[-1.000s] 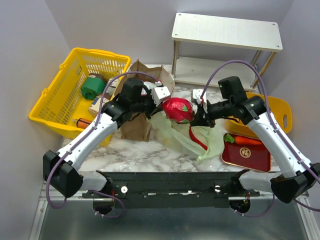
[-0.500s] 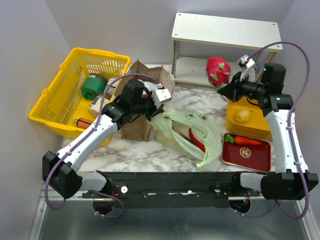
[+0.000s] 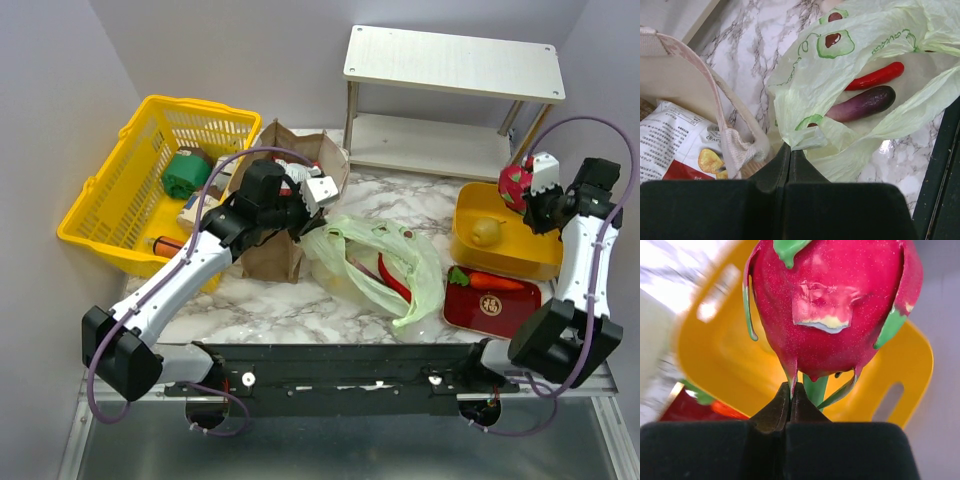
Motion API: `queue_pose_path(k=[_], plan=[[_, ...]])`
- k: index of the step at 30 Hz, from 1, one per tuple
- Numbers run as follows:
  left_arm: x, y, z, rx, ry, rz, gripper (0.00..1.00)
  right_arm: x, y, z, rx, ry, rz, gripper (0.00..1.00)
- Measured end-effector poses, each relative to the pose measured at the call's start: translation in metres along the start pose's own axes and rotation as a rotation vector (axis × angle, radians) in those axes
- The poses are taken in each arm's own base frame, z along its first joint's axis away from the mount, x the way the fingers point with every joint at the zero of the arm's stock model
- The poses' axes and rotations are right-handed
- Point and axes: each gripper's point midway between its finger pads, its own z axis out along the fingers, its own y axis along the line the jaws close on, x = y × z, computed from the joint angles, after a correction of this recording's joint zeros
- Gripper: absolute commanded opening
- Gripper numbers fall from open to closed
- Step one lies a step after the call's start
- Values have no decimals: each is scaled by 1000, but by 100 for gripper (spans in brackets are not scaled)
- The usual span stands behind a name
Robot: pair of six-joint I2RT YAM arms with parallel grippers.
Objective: Untie the knot of the grocery bags and take out the mixed food
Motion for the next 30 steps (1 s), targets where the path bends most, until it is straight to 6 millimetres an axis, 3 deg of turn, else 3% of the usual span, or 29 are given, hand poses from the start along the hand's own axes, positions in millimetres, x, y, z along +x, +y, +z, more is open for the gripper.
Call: queue_pose_path(k=[3,7,19,26,28,29,30], plan=[[2,-3,-3,2,-3,2,0,45,-21,18,28,159,4,0],[7,-6,-4,4,-1,1,0,77,-34,32,31,297,-56,0],[17,-13,-6,18,5,-5,0,131,-64,52,17,551,-258,0],[18,-14,-5,23,6,-7,0,140,-66,60,0,575,-269,1],[18,-15,-5,24,6,-7,0,142,-64,66,-17,569,-260,8],[18,-15,-5,25,6,-7,0,142,-64,69,-25,565,-256,18],[18,-15,-5,25,7,-8,0,141,-64,73,-30,561,-253,34]])
